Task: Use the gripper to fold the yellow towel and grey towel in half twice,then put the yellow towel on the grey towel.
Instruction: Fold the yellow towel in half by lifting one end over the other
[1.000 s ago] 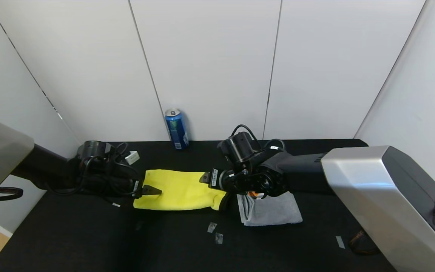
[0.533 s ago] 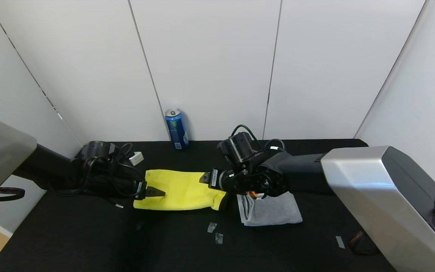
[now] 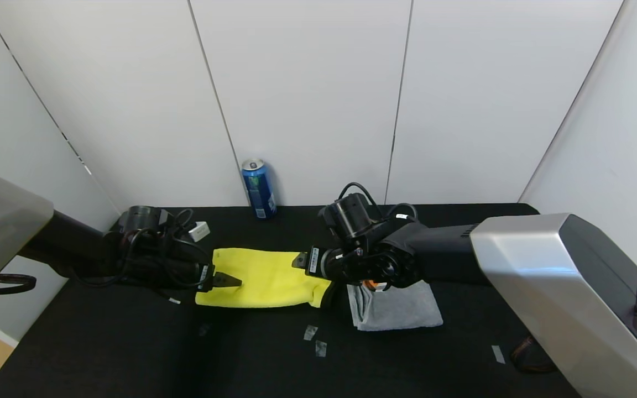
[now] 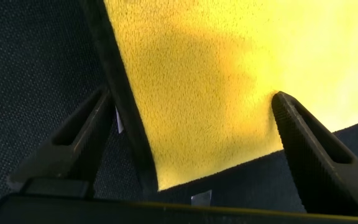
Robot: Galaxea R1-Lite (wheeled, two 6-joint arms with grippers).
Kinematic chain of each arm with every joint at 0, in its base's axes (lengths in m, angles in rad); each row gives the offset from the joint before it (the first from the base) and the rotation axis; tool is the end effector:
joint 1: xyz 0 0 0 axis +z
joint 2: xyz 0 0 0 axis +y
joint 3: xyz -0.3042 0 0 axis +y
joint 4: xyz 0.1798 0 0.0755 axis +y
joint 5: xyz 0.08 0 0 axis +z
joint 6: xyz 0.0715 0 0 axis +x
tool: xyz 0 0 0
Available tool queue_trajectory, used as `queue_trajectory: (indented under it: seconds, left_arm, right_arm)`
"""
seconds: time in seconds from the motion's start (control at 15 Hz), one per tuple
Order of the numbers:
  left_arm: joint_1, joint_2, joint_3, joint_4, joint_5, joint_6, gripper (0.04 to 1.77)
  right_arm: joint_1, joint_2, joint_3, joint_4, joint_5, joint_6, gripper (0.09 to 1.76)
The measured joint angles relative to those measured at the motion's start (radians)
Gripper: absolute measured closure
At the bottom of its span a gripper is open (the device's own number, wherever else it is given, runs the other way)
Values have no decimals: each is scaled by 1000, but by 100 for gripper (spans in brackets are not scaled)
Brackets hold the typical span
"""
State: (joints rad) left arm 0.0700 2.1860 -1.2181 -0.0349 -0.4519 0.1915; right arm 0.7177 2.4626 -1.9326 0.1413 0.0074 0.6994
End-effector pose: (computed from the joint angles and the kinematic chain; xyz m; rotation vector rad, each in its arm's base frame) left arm 0.4268 -0.0014 0.0272 -0.0659 0.8665 -0.4376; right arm 0.4130 0.3612 0.0711 0.4077 0.8472 0.4369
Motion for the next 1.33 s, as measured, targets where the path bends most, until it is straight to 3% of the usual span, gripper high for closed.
queue_trajectory:
  seconds: [0.13, 0.33, 0.6, 0.73, 1.33]
  left_arm:
    - [1, 0, 1, -5, -4, 2, 10]
    - [1, -1, 4, -7, -9, 5, 63]
    - [1, -3, 4, -9, -6, 5, 105]
    - [1, -3, 3, -9, -5, 6, 168]
    - [18, -11, -9, -3, -1, 4, 171]
  right_arm:
    - [0, 0, 0, 0, 0, 0, 15]
    - [0, 0, 0, 0, 0, 0, 15]
    - [0, 0, 0, 1, 0, 0, 15]
    - [0, 0, 0, 1, 0, 0, 15]
    - [0, 1, 7, -1, 0, 0, 15]
